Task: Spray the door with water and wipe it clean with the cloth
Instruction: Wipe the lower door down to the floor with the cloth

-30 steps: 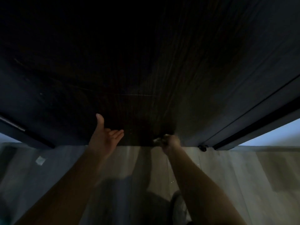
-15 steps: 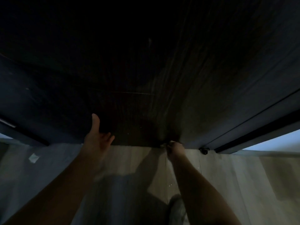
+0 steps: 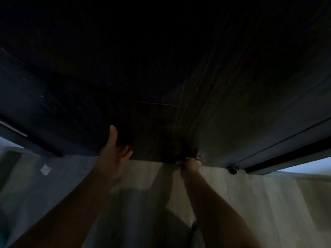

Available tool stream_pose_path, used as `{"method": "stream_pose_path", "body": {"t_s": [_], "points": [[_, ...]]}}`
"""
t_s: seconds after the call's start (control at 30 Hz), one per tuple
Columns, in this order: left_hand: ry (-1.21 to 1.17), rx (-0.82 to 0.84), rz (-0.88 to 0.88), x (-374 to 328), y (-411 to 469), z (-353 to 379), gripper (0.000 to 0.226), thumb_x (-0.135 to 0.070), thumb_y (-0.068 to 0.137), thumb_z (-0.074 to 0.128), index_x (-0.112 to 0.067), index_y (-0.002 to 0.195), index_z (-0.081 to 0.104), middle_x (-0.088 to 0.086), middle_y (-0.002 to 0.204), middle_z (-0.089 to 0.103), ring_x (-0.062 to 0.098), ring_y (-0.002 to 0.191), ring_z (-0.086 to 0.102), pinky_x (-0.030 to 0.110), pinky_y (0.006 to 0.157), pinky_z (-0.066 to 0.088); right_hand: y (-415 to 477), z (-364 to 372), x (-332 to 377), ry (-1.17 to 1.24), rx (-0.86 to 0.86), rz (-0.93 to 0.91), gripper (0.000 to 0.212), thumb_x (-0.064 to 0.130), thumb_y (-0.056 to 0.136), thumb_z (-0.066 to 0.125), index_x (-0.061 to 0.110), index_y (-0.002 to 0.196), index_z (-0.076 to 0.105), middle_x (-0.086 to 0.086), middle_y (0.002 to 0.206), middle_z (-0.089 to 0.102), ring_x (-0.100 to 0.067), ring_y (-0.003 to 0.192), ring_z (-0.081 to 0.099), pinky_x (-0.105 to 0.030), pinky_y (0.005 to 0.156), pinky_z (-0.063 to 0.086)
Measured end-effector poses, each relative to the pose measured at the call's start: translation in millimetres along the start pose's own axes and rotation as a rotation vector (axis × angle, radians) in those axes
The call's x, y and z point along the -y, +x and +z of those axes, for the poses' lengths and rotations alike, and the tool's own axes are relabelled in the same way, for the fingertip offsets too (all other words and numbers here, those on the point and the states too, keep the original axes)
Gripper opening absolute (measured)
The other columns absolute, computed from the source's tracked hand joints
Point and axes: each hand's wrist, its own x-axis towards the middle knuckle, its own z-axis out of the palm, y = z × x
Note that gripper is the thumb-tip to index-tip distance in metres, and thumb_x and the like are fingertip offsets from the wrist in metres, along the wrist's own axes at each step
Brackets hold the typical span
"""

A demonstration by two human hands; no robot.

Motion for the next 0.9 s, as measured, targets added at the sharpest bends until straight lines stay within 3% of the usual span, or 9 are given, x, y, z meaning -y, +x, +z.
{"method": "stream_pose_path", "body": {"t_s": [0.1, 0.2, 0.33, 0.43, 0.5, 0.63, 0.7, 0.8, 0.9], "points": [[0.085, 0.012, -0.010, -2, 5, -6, 0.107, -0.064, 0.061, 0.062, -0.019, 0.151, 0.023, 0.014, 0.154, 0.028, 0.032, 0.138, 0.034, 0.046, 0.105, 0.033, 93, 9, -39, 0.116, 0.015, 0.109, 0.027, -0.006, 0.093, 0.043, 0.004, 0.070, 0.054, -0.013, 0.063, 0.061, -0.024, 0.061, 0.056, -0.033, 0.064, 0.058], [0.164, 0.033, -0.011, -4, 6, -9, 0.099, -0.063, 0.064, 0.055, -0.020, 0.149, 0.027, 0.012, 0.152, 0.032, 0.029, 0.136, 0.037, 0.045, 0.112, 0.026, 68, 1, -23, 0.174, -0.002, -0.057, 0.024, -0.002, 0.095, 0.037, 0.003, 0.078, 0.053, -0.014, 0.075, 0.054, -0.027, 0.066, 0.051, -0.045, 0.095, 0.047], [0.176, 0.041, -0.044, -10, 7, -12, 0.103, -0.061, 0.062, 0.059, -0.019, 0.150, 0.024, 0.015, 0.153, 0.028, 0.028, 0.136, 0.038, 0.046, 0.114, 0.025, 37, -12, 23, 0.321, -0.096, 0.036, 0.031, 0.008, 0.095, 0.035, 0.004, 0.117, 0.058, -0.018, 0.111, 0.059, -0.033, 0.100, 0.057, -0.047, 0.096, 0.045], [0.148, 0.045, -0.062, -9, 7, -11, 0.101, -0.062, 0.067, 0.058, -0.018, 0.150, 0.022, 0.015, 0.154, 0.027, 0.028, 0.138, 0.035, 0.046, 0.114, 0.022, 7, 21, 26, 0.422, -0.037, 0.069, 0.024, 0.000, 0.093, 0.032, 0.004, 0.091, 0.055, -0.015, 0.089, 0.056, -0.027, 0.075, 0.053, -0.041, 0.078, 0.049], [0.149, 0.075, -0.070, -9, 7, -12, 0.109, -0.068, 0.062, 0.063, -0.018, 0.150, 0.023, 0.013, 0.154, 0.029, 0.026, 0.138, 0.035, 0.044, 0.114, 0.021, -15, 62, 22, 0.349, -0.008, 0.099, 0.025, -0.003, 0.094, 0.028, 0.005, 0.081, 0.049, -0.014, 0.077, 0.049, -0.025, 0.066, 0.048, -0.044, 0.080, 0.047], [0.168, 0.135, -0.073, -13, 7, -19, 0.142, -0.078, 0.033, 0.080, -0.024, 0.151, 0.023, 0.010, 0.154, 0.032, 0.024, 0.136, 0.038, 0.045, 0.113, 0.024, -37, 54, 39, 0.386, 0.104, 0.031, 0.022, 0.001, 0.086, 0.041, 0.002, 0.100, 0.057, -0.024, 0.109, 0.057, -0.027, 0.083, 0.054, -0.050, 0.101, 0.043], [0.141, 0.104, -0.092, -15, 7, -17, 0.142, -0.073, 0.036, 0.079, -0.019, 0.152, 0.017, 0.012, 0.155, 0.028, 0.025, 0.138, 0.035, 0.045, 0.113, 0.024, -24, 23, 52, 0.431, 0.025, -0.014, 0.025, 0.005, 0.083, 0.046, 0.004, 0.104, 0.060, -0.025, 0.122, 0.057, -0.028, 0.095, 0.058, -0.051, 0.091, 0.049], [0.134, 0.053, -0.099, -16, 6, -14, 0.127, -0.065, 0.048, 0.071, -0.014, 0.152, 0.016, 0.014, 0.155, 0.027, 0.026, 0.137, 0.036, 0.046, 0.111, 0.026, -20, -3, 61, 0.386, -0.251, -0.094, 0.027, 0.002, 0.092, 0.037, 0.003, 0.115, 0.052, -0.010, 0.101, 0.059, -0.023, 0.090, 0.057, -0.037, 0.080, 0.049], [0.142, 0.044, -0.081, -14, 6, -14, 0.111, -0.062, 0.060, 0.066, -0.016, 0.151, 0.021, 0.014, 0.154, 0.029, 0.027, 0.136, 0.038, 0.046, 0.109, 0.028, -47, 24, 61, 0.443, -0.245, -0.130, 0.021, -0.003, 0.093, 0.035, 0.012, 0.103, 0.046, -0.004, 0.079, 0.049, -0.016, 0.068, 0.049, -0.032, 0.076, 0.046]]}}
